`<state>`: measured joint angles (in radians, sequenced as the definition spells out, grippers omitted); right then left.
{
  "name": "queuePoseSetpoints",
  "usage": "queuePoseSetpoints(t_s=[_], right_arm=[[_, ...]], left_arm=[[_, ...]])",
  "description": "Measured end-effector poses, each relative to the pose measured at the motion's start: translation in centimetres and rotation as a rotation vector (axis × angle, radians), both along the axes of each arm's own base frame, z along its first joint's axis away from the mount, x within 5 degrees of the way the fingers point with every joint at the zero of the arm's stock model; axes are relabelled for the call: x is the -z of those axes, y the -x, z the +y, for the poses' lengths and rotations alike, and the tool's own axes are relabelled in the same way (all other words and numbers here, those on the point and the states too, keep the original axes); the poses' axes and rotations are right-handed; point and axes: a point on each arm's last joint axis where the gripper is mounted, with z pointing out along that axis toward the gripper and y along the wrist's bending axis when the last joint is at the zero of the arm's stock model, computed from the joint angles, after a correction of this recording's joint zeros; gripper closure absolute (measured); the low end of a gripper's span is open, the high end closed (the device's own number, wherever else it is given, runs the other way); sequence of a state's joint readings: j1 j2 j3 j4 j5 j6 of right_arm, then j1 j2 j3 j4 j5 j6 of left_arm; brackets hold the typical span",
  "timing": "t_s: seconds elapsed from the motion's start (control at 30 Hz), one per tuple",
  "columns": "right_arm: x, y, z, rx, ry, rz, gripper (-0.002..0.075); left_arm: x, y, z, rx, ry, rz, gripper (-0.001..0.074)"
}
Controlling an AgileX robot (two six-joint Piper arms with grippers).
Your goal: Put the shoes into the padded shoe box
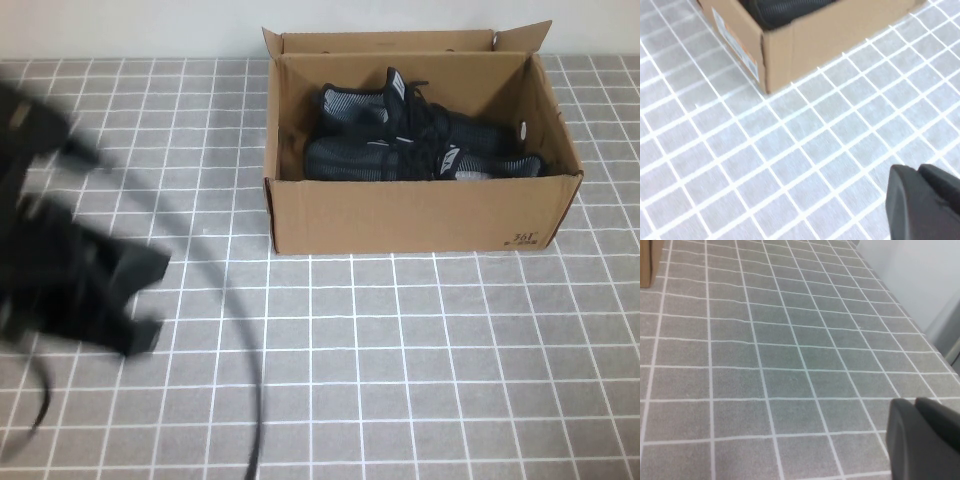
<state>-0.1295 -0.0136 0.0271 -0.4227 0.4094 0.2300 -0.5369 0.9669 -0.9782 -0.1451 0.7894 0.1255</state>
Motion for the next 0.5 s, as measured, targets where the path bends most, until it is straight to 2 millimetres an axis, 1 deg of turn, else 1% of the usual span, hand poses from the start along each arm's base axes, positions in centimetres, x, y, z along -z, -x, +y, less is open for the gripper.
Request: queuePoseSetpoints(t_s=[0.1, 0.2, 0.33, 0.5], right_arm=[[0.0, 0.0, 0.0, 0.000, 0.000, 0.000, 0.0734], [0.0, 0.0, 0.0, 0.000, 0.000, 0.000, 0.0734], [0.0, 0.0, 0.0, 0.000, 0.000, 0.000, 0.0734], [0.0, 0.0, 0.0, 0.000, 0.001, 0.000, 0.0734]], left_arm=[[2.0, 2.6, 1.4, -0.009, 0.049, -0.024, 0.0736], [3.1, 4.9, 2.7, -0.018, 0.119, -0.077, 0.0736], [3.6, 7.5, 4.1, -0.020, 0.199, -0.147, 0.0736], [4.0, 9.4, 5.2, -0.010, 0.225, -0.182, 0.0736]])
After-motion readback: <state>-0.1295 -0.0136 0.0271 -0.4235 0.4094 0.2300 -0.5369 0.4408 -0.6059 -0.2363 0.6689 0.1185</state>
